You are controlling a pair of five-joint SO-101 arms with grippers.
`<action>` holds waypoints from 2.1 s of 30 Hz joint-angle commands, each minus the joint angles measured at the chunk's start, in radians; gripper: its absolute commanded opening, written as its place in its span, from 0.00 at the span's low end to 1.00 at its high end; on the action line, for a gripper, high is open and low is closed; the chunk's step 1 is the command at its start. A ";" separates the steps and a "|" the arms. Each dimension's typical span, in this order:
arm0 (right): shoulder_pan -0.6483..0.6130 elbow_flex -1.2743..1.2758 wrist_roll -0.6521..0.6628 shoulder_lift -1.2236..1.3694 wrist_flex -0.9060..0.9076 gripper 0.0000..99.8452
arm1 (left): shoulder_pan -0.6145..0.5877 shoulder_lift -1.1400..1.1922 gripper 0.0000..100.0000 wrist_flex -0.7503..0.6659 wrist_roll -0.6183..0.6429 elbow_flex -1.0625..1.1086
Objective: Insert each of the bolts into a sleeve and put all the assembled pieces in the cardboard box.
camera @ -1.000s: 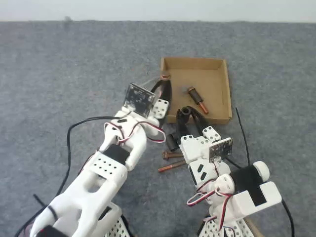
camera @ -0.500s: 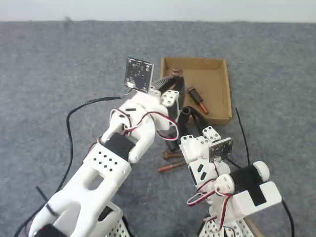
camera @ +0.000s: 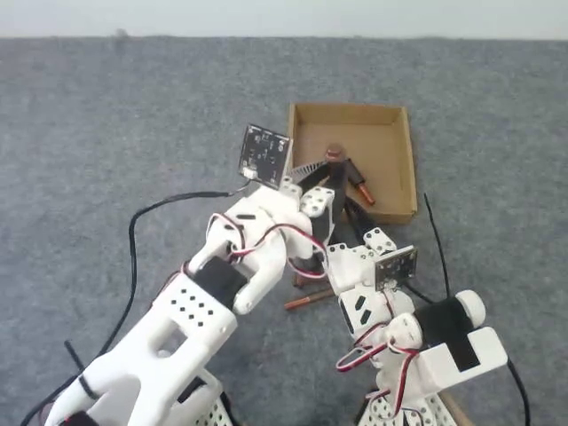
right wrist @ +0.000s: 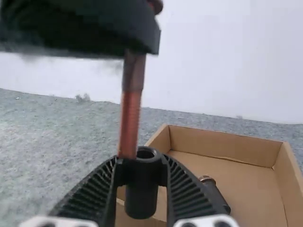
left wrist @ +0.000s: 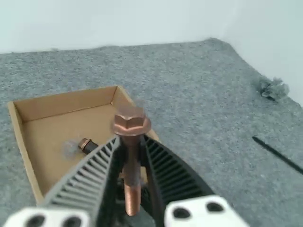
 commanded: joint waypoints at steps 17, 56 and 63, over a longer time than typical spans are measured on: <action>-0.027 0.021 -0.009 0.001 0.074 0.01 | 0.006 -0.055 0.01 -0.318 -0.140 0.101; -0.005 0.021 -0.002 0.001 0.084 0.01 | 0.025 0.081 0.01 -0.437 -0.204 0.229; -0.004 0.021 -0.002 -0.001 0.101 0.01 | 0.028 0.081 0.01 -0.440 -0.203 0.228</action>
